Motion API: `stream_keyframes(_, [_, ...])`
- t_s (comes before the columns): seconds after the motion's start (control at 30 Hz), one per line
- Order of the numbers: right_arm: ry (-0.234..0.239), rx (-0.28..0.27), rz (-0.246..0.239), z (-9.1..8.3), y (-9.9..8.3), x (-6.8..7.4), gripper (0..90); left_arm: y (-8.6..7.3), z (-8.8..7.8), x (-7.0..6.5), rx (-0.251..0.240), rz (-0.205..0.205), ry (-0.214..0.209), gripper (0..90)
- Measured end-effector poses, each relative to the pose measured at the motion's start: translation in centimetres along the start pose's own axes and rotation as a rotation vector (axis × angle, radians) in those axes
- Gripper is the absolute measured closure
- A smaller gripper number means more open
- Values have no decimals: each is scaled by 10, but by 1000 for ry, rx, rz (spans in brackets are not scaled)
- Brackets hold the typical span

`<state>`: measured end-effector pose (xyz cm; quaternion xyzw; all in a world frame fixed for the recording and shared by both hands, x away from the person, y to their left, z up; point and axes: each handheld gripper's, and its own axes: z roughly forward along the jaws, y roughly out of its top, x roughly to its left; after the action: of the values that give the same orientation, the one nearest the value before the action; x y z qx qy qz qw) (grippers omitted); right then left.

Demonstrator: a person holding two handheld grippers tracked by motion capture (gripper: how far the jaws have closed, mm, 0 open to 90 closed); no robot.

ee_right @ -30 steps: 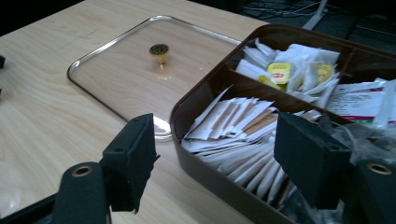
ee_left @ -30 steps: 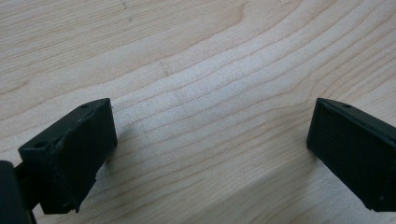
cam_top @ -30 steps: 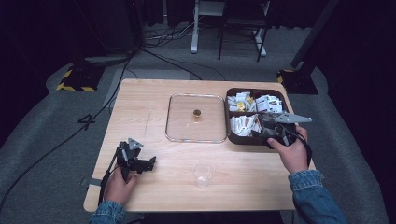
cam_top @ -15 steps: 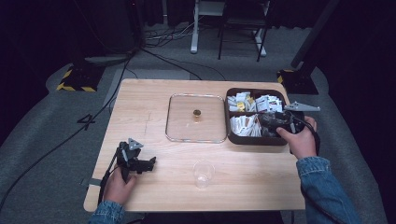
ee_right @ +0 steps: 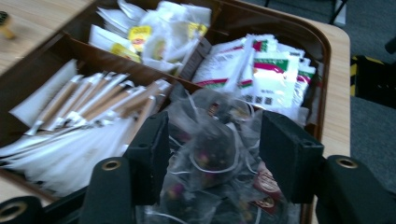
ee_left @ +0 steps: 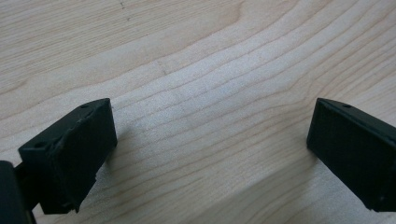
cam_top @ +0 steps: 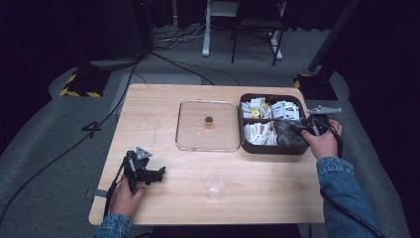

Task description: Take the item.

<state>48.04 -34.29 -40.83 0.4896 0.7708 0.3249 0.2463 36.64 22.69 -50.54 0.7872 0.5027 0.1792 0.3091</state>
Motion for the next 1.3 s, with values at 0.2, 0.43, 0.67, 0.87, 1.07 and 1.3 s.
stream_keyframes(0.2, [17,18,12,12,-8,-6,496,0,0,0,0,0,0,18])
stream_keyframes(0.43, [7,29,2,22,-14,-7,556,0,0,0,0,0,0,18])
stream_keyframes(0.67, [21,-11,-12,21,-16,-6,768,0,0,0,0,0,0,18])
stream_keyframes(0.87, [39,-4,-8,20,-17,-4,900,0,0,0,0,0,0,18])
stream_keyframes(1.07, [45,-29,0,15,-16,-4,900,0,0,0,0,0,0,19])
stream_keyframes(1.3, [73,-89,3,0,-10,-1,900,0,0,0,0,0,0,19])
